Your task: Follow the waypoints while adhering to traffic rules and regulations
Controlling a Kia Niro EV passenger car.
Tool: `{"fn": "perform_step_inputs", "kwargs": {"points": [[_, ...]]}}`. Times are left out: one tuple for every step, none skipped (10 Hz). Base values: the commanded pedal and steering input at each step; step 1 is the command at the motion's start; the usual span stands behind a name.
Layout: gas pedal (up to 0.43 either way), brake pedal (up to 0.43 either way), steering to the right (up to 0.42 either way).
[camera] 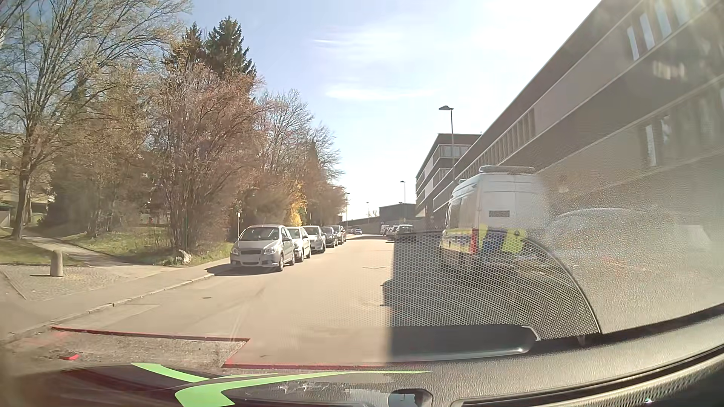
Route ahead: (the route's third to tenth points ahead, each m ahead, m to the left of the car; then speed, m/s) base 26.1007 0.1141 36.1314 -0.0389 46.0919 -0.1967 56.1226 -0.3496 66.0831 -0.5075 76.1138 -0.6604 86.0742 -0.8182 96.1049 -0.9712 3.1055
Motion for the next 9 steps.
{"fn": "perform_step_inputs", "kwargs": {"points": [[0.0, 0.0, -0.004], [0.0, 0.0, -0.004], [0.0, 0.0, -0.004], [0.0, 0.0, -0.004], [0.0, 0.0, -0.004], [0.0, 0.0, -0.004], [0.0, 0.0, -0.004], [0.0, 0.0, -0.004], [0.0, 0.0, 0.0]]}}
